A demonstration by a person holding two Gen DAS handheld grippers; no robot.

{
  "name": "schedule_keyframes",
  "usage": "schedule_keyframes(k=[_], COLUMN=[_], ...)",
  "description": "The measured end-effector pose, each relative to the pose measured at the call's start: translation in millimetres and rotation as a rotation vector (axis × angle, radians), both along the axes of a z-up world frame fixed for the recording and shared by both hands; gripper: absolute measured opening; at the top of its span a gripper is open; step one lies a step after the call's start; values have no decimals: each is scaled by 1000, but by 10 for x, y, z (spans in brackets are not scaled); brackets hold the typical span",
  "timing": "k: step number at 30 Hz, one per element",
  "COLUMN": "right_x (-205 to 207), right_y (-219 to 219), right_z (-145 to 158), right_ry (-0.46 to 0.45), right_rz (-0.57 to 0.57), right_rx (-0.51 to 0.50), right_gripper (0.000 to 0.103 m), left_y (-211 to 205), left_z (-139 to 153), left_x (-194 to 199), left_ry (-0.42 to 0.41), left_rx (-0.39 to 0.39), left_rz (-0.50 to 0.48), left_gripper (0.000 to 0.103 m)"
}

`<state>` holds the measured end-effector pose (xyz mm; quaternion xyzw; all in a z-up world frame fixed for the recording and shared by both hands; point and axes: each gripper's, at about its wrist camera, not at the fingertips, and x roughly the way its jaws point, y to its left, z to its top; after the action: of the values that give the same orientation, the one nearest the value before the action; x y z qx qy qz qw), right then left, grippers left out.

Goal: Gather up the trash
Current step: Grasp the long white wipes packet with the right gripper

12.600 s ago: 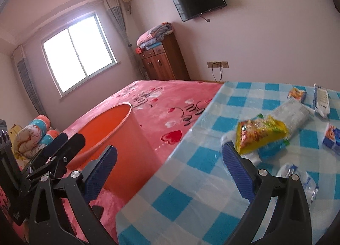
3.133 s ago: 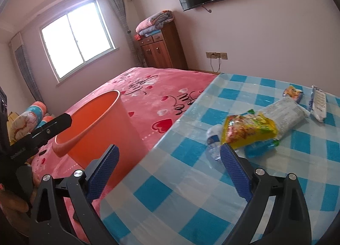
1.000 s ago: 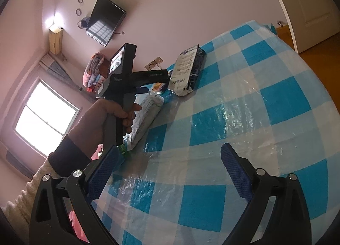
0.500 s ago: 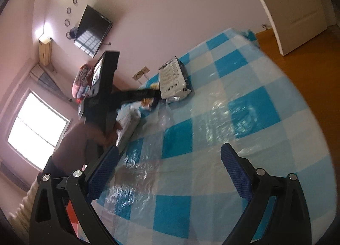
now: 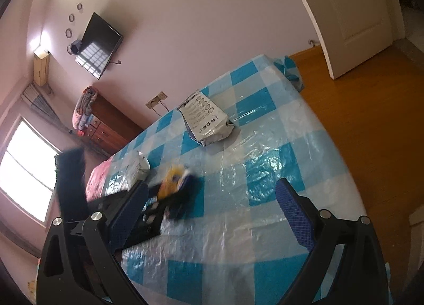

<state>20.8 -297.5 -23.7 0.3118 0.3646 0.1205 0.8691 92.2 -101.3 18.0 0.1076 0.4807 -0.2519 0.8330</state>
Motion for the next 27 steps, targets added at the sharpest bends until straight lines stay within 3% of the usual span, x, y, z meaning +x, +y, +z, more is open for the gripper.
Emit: schedule_keyframes(k=[7, 16, 23, 27], right_x=[521, 1160, 1501, 1551], right_y=[105, 549, 853, 942], right_z=[-32, 21, -155, -169], right_ry=[28, -25, 31, 31], right_rz=[71, 133, 177, 177], right_rx=[-32, -316, -482, -549], right_gripper=[95, 95, 95, 80], left_y=[338, 726, 939, 1053], left_z=[-3, 22, 10, -10], left_x=[-369, -546, -716, -772], left_ry=[8, 6, 16, 25], left_rx=[-123, -209, -237, -245], left_rz=[64, 140, 170, 189], left_gripper=[45, 45, 45, 45])
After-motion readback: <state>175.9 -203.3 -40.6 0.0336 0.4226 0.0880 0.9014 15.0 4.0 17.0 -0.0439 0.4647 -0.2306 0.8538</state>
